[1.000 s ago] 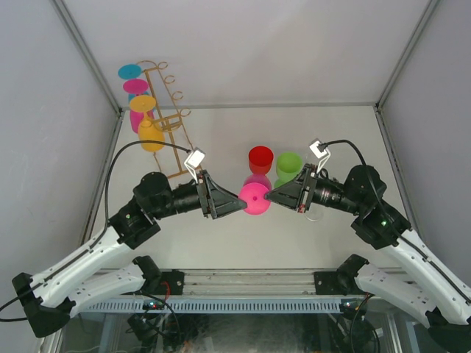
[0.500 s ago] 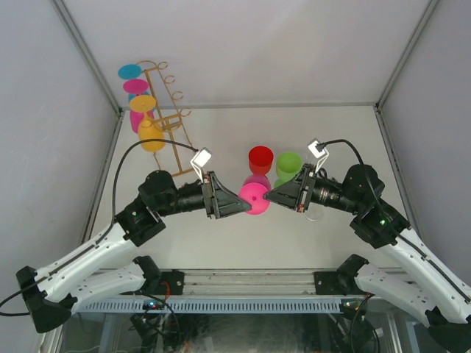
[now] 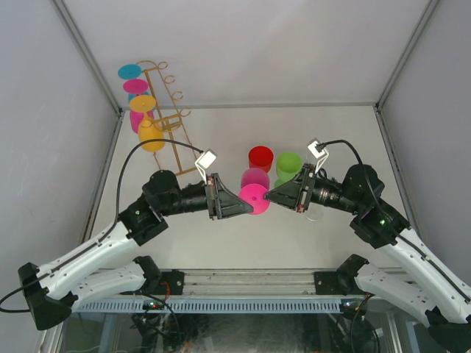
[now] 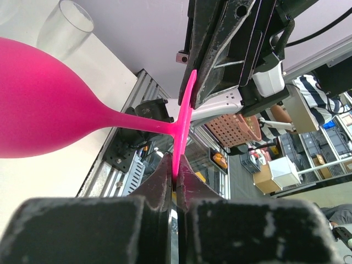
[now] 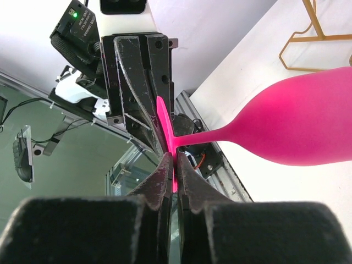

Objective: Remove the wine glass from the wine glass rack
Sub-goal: Place the wine glass at the center of the board.

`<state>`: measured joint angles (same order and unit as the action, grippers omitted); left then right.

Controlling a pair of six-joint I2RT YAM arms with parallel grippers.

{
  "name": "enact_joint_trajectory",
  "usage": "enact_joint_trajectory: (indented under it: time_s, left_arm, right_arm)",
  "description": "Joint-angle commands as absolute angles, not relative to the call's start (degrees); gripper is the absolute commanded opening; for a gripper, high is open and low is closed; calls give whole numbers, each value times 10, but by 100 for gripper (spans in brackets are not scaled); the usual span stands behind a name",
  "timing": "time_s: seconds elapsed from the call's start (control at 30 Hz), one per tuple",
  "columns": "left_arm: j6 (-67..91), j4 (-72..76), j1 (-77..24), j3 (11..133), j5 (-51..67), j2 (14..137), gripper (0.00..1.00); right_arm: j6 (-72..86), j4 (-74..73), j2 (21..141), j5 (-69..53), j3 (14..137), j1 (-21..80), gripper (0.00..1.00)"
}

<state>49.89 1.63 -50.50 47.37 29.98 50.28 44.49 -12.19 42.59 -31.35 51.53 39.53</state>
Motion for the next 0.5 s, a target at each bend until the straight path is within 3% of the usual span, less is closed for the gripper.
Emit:
enact_joint_trajectory:
  time_s: [0.0, 0.1, 0.27, 0.47]
  left_arm:
    - [460, 10, -509, 493, 290, 493, 0]
    - [435, 6, -511, 489, 294, 477, 0]
    - [349, -48, -514, 473, 286, 428, 0]
    - [198, -140, -535, 450, 274, 369, 0]
  right_arm:
    - [442, -86, 417, -311, 522, 400, 0]
    - [440, -86, 413, -307, 522, 400, 8]
    - [426, -88, 397, -297, 522, 400, 40]
    - [372, -121, 360, -211, 530, 394, 52]
